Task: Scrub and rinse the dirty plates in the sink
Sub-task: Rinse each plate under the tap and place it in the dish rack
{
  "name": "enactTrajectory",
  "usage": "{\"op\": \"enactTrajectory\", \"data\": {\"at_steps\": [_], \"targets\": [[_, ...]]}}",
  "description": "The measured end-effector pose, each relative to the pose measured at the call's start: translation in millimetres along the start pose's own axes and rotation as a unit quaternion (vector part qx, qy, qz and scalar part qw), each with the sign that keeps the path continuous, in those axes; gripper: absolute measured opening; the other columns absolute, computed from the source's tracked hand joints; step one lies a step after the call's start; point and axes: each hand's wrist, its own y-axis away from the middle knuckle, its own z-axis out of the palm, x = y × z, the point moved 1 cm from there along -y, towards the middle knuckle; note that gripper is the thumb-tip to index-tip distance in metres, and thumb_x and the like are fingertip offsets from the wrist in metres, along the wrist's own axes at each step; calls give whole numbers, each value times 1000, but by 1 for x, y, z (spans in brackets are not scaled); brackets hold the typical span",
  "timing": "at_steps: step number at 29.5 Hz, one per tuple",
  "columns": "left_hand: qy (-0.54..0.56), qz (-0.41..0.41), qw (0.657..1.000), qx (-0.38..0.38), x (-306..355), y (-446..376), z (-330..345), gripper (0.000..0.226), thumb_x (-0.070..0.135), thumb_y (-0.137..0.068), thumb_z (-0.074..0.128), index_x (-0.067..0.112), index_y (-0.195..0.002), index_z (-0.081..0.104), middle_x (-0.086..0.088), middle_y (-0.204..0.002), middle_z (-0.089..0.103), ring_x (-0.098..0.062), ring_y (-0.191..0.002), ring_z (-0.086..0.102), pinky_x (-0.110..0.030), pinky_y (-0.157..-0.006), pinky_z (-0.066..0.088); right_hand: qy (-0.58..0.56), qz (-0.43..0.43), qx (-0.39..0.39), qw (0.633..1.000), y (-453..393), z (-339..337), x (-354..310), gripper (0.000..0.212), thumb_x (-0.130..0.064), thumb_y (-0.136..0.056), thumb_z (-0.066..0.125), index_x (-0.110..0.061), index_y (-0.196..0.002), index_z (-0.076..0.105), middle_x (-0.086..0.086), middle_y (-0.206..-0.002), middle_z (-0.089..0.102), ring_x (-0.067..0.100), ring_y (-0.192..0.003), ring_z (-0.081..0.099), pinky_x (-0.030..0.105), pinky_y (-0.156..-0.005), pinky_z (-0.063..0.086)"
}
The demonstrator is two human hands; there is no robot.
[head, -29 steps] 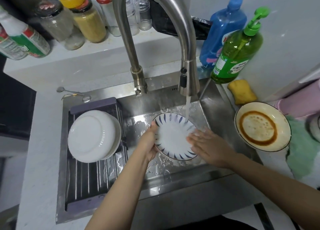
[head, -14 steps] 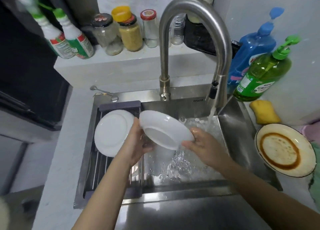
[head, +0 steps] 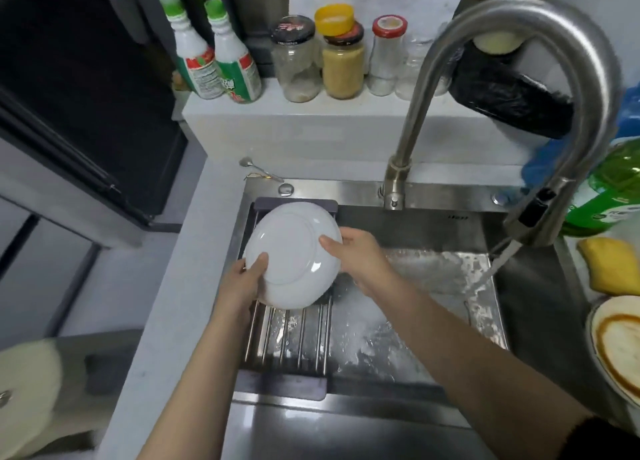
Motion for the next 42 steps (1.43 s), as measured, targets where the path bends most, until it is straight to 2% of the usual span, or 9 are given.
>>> {"op": "enactTrajectory", "data": {"at_steps": [5,16,20,23,26,29,32,37,42], "targets": [[2,-24,999,47,-8,-26,-10,48,29,-89,67,5,-129,57,-12,-124,62,-31,-110,60,-41,-94,50,134,-14,62,989,-36,25,16,22,-22,-83,70,-12,-102,73,10,-96,73,29,-93,67,47,-85,53],[-37,-54,995,80,-19,-52,-7,49,39,-86,67,9,-123,59,-11,-122,61,-29,-105,60,-40,-91,50,244,-12,81,966,-57,38,34,42,-37,-84,67,-15,-120,67,13,-113,61,29,-93,65,30,-80,49],[-96,-63,989,96,-16,-47,0,70,56,-76,62,10,-129,54,-14,-130,52,-34,-111,56,-49,-98,47,306,-11,73,949,-56,36,34,48,-37,-91,59,-17,-134,55,14,-123,50,28,-107,57,28,-90,43],[-124,-34,984,124,-5,-30,6,50,33,-88,62,7,-130,52,-16,-124,52,-37,-112,55,-43,-96,47,318,-16,66,946,-50,33,32,49,-33,-92,60,-15,-136,52,14,-125,46,28,-111,54,28,-92,42],[-150,-11,978,144,-4,-12,16,38,17,-88,62,4,-122,53,-14,-124,45,-35,-112,51,-32,-84,43,292,-40,58,954,-38,30,32,36,-26,-86,66,-12,-120,65,8,-106,54,26,-86,57,27,-79,45],[-139,19,982,123,-4,12,32,46,12,-86,59,15,-132,51,-13,-141,31,-32,-127,41,-40,-102,42,272,-54,63,959,-17,19,35,28,-21,-84,68,-5,-107,70,7,-81,44,19,-70,43,23,-65,34],[-121,58,986,100,-4,39,54,49,9,-85,60,18,-133,52,-10,-142,31,-29,-126,43,-39,-108,38,213,-71,72,972,14,-3,38,25,-12,-82,70,-4,-106,71,9,-86,63,23,-83,60,28,-76,46],[-116,104,988,20,-5,91,109,40,11,-84,59,13,-124,58,-13,-120,56,-29,-107,57,-39,-99,46,136,-59,97,984,61,-66,53,28,-11,-84,69,-11,-112,70,5,-106,67,15,-89,61,25,-83,49],[-76,119,989,-42,-10,131,165,28,4,-89,59,9,-116,61,-3,-99,62,-13,-88,55,-16,-69,41,99,-65,141,983,95,-123,60,25,-10,-86,69,-8,-110,69,1,-98,67,16,-92,63,18,-81,46]]}}
